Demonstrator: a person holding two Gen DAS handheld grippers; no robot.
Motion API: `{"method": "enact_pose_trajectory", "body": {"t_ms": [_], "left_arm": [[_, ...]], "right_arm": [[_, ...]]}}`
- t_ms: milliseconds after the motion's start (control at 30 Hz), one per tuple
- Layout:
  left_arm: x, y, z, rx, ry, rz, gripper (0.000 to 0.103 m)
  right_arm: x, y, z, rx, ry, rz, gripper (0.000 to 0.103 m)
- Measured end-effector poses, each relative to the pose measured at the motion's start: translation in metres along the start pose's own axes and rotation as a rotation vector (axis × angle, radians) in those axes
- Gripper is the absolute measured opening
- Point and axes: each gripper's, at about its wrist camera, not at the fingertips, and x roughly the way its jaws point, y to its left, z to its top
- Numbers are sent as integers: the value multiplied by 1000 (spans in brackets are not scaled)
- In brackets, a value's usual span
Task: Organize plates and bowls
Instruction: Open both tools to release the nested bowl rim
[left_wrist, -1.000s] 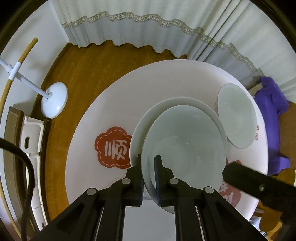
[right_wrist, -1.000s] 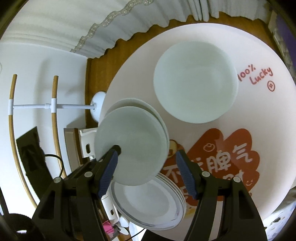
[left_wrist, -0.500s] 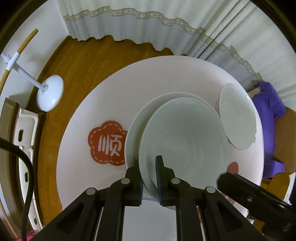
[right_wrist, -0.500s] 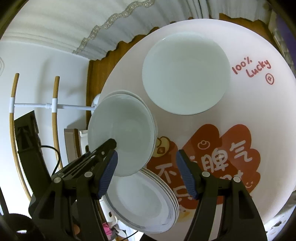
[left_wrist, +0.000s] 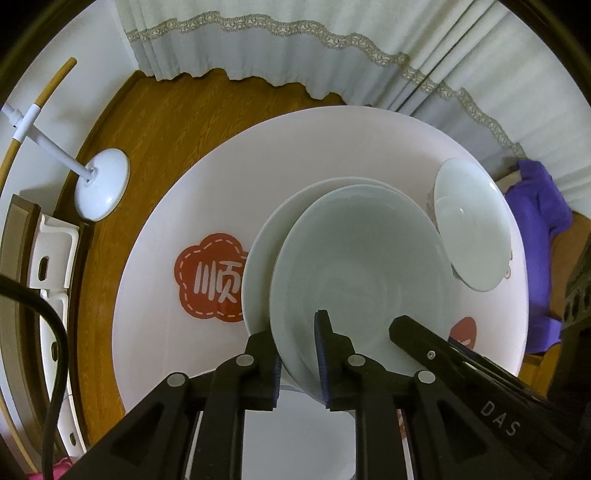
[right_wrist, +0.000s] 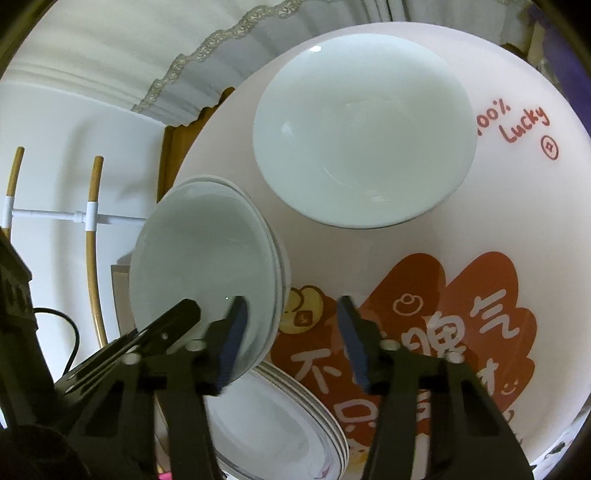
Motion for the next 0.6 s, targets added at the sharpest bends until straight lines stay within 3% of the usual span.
{"method": "enact_pose_trajectory", "body": {"t_ms": [200,367,600], "left_arm": [[-2,0,-1,-5,16,-16,19],[-2,0,-1,-12,36,-34,22],[-9,-1,-3,-19,48,-40,24]], "right_arm": [[1,-2,0,6,-8,15,35],[1,-1,2,8,-4,55,13],[3,-8,6,62,8,100,12]]}}
